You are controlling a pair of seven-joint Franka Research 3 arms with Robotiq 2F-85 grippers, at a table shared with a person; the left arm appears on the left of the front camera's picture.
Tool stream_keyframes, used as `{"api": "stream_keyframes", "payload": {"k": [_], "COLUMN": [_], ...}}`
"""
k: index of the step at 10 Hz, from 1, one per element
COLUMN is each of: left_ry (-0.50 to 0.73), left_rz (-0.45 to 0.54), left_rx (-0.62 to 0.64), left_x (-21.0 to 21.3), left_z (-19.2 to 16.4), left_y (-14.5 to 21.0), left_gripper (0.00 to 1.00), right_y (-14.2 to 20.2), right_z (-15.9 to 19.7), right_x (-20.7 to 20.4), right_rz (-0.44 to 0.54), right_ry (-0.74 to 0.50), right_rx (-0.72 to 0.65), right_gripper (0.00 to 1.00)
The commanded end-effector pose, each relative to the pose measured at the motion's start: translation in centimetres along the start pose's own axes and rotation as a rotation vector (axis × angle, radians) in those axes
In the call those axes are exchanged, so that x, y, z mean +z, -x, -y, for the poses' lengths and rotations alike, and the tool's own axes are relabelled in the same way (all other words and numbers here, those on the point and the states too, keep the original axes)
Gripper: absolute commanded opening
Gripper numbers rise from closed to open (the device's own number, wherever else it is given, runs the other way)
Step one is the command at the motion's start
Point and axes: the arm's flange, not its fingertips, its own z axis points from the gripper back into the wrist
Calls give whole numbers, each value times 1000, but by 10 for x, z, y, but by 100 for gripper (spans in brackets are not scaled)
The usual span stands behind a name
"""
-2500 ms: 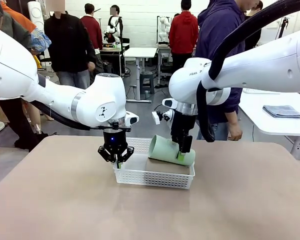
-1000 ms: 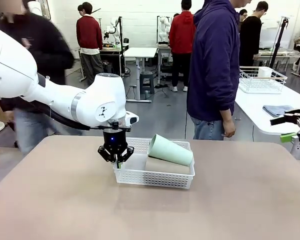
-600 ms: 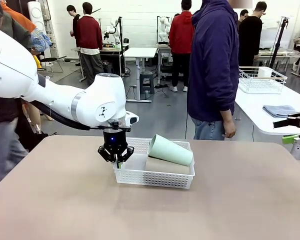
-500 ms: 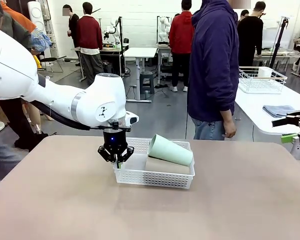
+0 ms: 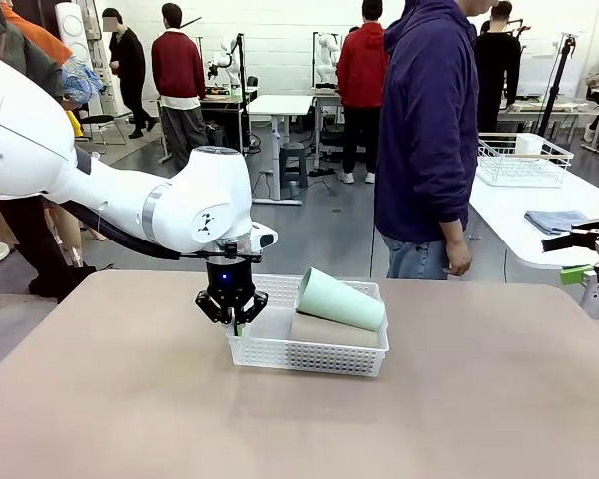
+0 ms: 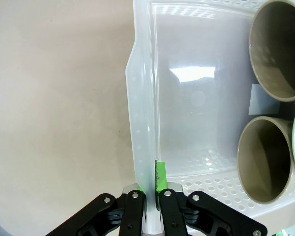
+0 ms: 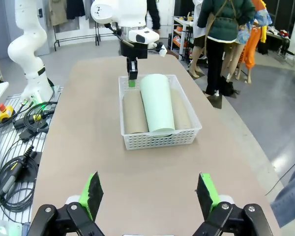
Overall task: Clean and organize the cups into the basket.
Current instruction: Move the Organizing basket back to the left side of the table.
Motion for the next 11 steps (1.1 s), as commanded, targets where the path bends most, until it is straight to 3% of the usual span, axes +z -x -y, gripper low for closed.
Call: {"api": "stream_keyframes", "payload": {"k": [1,10,11], "left_ry": [2,2,2], "left_rz": [6,6,6], "left_rx": [-1,-1,-1], "left_x": [2,2,2], "left_z": [0,0,0], "left_y": [-1,-1,-1], "left_gripper": [0,0,0], "right_y": [0,0,14], "right_z": [-1,0,7], "right_x": [1,0,14], "right_rz": [-7,0,56], "right_ry": [-6,0,-5], "right_rx": [7,0,-201], "right_gripper": [100,100,100]}}
